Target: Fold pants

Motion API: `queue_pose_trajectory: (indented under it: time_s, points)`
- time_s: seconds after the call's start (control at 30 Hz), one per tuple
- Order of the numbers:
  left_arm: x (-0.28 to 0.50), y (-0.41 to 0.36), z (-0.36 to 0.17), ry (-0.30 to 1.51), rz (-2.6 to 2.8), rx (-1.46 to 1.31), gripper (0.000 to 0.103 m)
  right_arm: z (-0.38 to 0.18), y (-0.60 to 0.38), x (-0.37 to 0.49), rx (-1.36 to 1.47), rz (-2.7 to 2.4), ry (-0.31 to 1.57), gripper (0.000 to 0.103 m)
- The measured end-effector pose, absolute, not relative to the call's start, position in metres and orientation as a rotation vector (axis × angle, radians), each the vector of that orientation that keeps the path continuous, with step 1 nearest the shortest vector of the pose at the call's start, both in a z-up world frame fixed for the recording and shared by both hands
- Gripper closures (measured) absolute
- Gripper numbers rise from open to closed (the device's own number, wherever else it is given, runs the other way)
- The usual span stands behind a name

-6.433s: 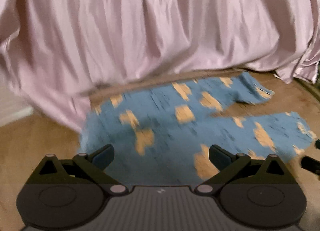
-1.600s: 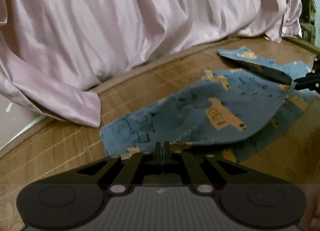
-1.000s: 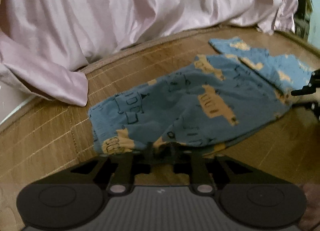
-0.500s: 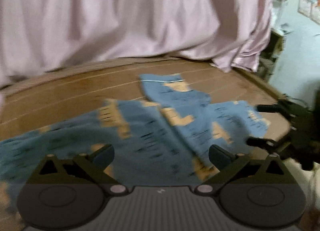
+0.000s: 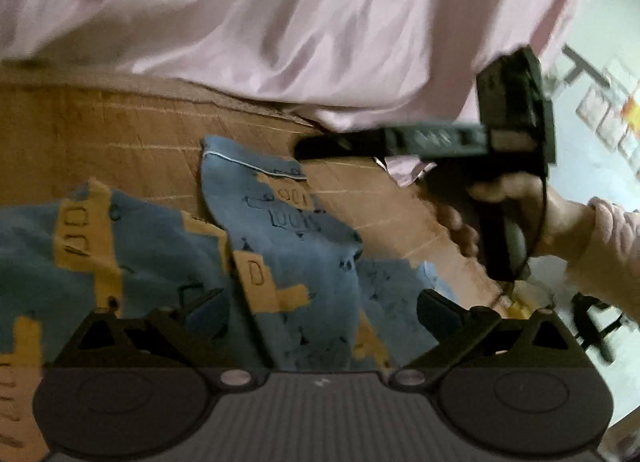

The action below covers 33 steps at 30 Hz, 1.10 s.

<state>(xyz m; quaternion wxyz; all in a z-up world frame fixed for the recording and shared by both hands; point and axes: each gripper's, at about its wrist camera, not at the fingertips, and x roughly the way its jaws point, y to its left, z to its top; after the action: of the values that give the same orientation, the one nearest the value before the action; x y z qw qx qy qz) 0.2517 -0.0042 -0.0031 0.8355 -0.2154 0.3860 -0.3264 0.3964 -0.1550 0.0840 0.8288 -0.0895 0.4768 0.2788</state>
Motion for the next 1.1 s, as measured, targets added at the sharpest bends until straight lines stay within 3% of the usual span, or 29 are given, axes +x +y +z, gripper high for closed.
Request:
queue_pose_trajectory:
  time_s: [0.13, 0.2, 0.27, 0.33, 0.43, 0.5, 0.57, 0.7, 0.73, 0.77, 0.8, 0.9, 1.1]
  points:
    - [0.261, 0.007, -0.019, 0.898, -0.659, -0.588, 0.014, 0.07, -0.127, 0.414, -0.223, 0.54, 1.115, 0.027]
    - [0.263, 0.012, -0.027, 0.922, -0.644, -0.638, 0.025, 0.062, -0.117, 0.422, -0.227, 0.486, 1.169, 0.029]
    - [0.264, 0.014, -0.032, 0.944, -0.638, -0.662, 0.034, 0.051, -0.111, 0.43, -0.223, 0.442, 1.208, 0.039]
    - [0.265, 0.014, -0.031, 0.956, -0.641, -0.674, 0.04, 0.043, -0.104, 0.435, -0.25, 0.414, 1.23, 0.043]
    - [0.269, 0.013, -0.033, 0.966, -0.661, -0.673, 0.041, 0.038, -0.096, 0.44, -0.288, 0.381, 1.23, 0.045]
    - [0.272, 0.008, -0.034, 0.987, -0.668, -0.663, 0.053, 0.035, -0.091, 0.445, -0.306, 0.352, 1.224, 0.047]
    - [0.274, 0.005, -0.038, 1.018, -0.66, -0.664, 0.062, 0.033, -0.088, 0.449, -0.329, 0.316, 1.217, 0.058]
    - [0.278, 0.004, -0.041, 1.03, -0.649, -0.679, 0.072, 0.03, -0.088, 0.455, -0.3, 0.26, 1.22, 0.06]
    - [0.279, 0.004, -0.042, 1.036, -0.64, -0.685, 0.074, 0.03, -0.089, 0.455, -0.293, 0.254, 1.22, 0.066]
    - [0.28, 0.005, -0.043, 1.045, -0.633, -0.691, 0.08, 0.03, -0.088, 0.454, -0.292, 0.251, 1.217, 0.082]
    - [0.282, 0.004, -0.045, 1.051, -0.624, -0.697, 0.085, 0.029, -0.088, 0.453, -0.293, 0.244, 1.214, 0.089]
    - [0.283, 0.005, -0.048, 1.064, -0.596, -0.698, 0.097, 0.031, -0.097, 0.449, -0.242, 0.24, 1.206, 0.093]
    - [0.276, -0.002, -0.033, 1.035, -0.594, -0.592, 0.102, 0.07, -0.153, 0.427, 0.048, 0.279, 1.059, 0.094]
